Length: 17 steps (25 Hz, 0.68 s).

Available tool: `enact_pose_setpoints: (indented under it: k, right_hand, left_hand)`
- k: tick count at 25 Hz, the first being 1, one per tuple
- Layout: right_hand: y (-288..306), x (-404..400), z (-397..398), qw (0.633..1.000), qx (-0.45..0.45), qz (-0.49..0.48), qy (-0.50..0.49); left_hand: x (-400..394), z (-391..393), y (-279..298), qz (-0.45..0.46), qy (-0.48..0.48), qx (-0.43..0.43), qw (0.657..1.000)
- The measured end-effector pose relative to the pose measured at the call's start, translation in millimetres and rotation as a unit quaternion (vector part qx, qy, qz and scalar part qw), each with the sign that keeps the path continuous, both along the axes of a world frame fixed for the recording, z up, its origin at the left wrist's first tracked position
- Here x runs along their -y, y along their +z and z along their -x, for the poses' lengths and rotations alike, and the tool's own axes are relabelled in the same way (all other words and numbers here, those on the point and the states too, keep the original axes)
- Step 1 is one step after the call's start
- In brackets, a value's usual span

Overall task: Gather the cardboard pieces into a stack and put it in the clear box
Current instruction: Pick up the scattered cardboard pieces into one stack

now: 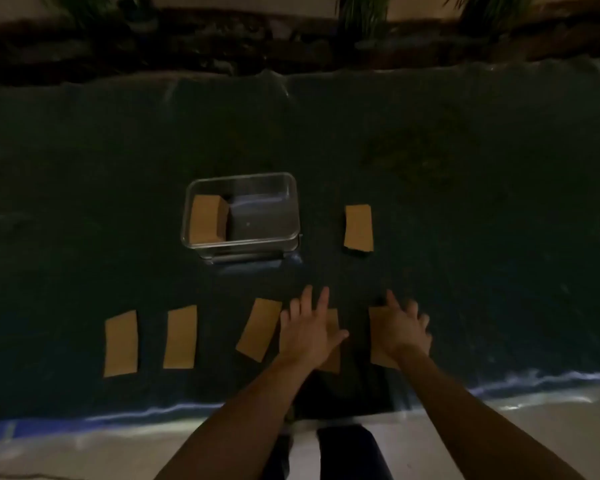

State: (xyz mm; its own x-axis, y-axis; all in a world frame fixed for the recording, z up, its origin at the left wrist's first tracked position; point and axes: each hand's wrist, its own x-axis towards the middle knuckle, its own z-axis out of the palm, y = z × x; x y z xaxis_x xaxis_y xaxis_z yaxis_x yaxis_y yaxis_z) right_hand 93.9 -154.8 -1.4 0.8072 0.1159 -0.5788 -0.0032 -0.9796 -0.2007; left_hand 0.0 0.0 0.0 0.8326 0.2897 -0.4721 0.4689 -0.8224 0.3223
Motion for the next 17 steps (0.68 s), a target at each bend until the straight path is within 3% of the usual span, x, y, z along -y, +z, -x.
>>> enact_pose_setpoints:
  k: [3, 9, 12, 15, 17]
  right_hand:
    - [-11.3, -6.0, 8.9, 1.000, -0.002, 0.006, -0.016]
    - [-21.7, -1.6, 7.0, 0.999, 0.000, -0.034, -0.036]
    - [-18.2, -6.8, 4.1, 0.986, 0.009, -0.113, -0.123]
    - [-16.2, -16.0, 3.5, 0.944, -0.025, -0.210, -0.253]
    - [-20.7, -22.0, 11.7, 0.931, -0.063, -0.229, -0.276]
  left_hand:
    - [15.1, -11.2, -11.7, -0.017, 0.001, -0.050, 0.999]
    - [22.1, -12.5, -23.1, -0.035, 0.069, -0.039, 0.996]
    - [20.8, -12.1, -21.0, 0.002, 0.129, -0.022, 0.991]
    - [19.1, -12.6, -17.5, 0.043, 0.176, 0.008, 0.983]
    - [13.0, -15.1, -15.1, 0.099, 0.232, 0.019, 0.967]
